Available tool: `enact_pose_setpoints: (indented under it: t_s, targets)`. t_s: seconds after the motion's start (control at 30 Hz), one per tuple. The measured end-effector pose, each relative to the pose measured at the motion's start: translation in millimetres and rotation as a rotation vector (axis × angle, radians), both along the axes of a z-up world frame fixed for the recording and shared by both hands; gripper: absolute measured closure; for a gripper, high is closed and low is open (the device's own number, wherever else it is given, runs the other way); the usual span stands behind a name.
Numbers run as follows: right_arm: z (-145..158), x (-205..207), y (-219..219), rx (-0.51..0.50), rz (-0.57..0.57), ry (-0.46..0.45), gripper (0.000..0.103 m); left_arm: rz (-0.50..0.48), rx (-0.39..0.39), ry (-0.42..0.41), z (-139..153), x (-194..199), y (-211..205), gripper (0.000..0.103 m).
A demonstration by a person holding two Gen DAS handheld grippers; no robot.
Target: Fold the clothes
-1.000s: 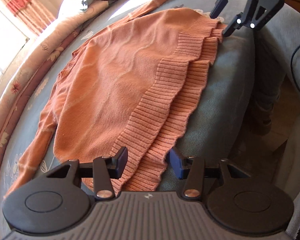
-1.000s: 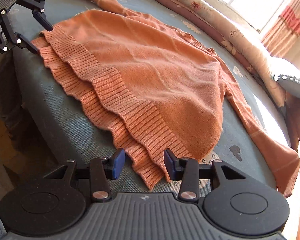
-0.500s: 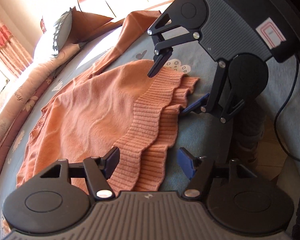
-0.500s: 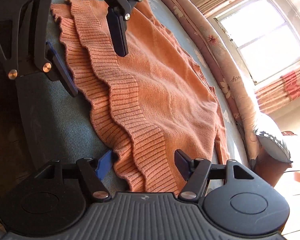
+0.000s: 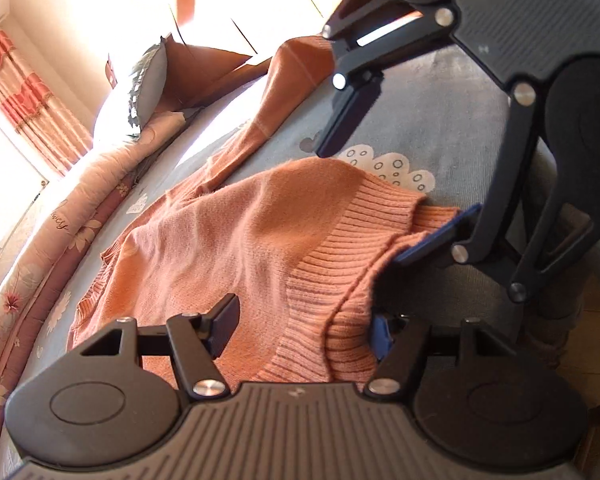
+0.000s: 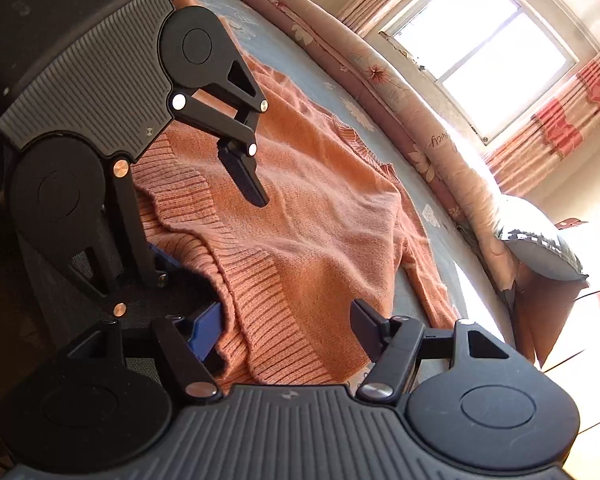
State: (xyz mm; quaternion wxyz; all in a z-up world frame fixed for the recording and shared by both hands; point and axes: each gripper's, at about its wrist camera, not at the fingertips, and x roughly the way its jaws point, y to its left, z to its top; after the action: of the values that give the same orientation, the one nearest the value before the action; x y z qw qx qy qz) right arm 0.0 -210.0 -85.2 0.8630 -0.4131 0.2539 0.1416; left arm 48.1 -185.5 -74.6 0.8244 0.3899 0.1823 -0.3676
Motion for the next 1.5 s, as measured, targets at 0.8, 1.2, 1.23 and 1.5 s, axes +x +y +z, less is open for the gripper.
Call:
enact_pose_setpoints:
  t_s: [0.8, 1.2, 1.23, 1.5]
  targets:
    - [33.9, 22.0, -27.8, 0.086, -0.048, -0.052, 0.094, 0.043, 0.164, -0.215, -25.7, -21.2, 20.1, 0.036]
    - [44.3, 26.4, -33.8, 0.099, -0.057, -0.057, 0.094, 0.343, 0.33, -0.247, -34.5, -7.0, 119.0, 0.036]
    - [43.5, 26.2, -33.5, 0.096, -0.057, -0.054, 0.094, 0.358, 0.351, -0.251, -34.9, -6.5, 125.8, 0.036]
    - [10.9, 26.8, -25.9, 0.009, -0.047, -0.003, 0.079, 0.302, 0.452, -0.235, -42.6, -8.5, 126.6, 0.067]
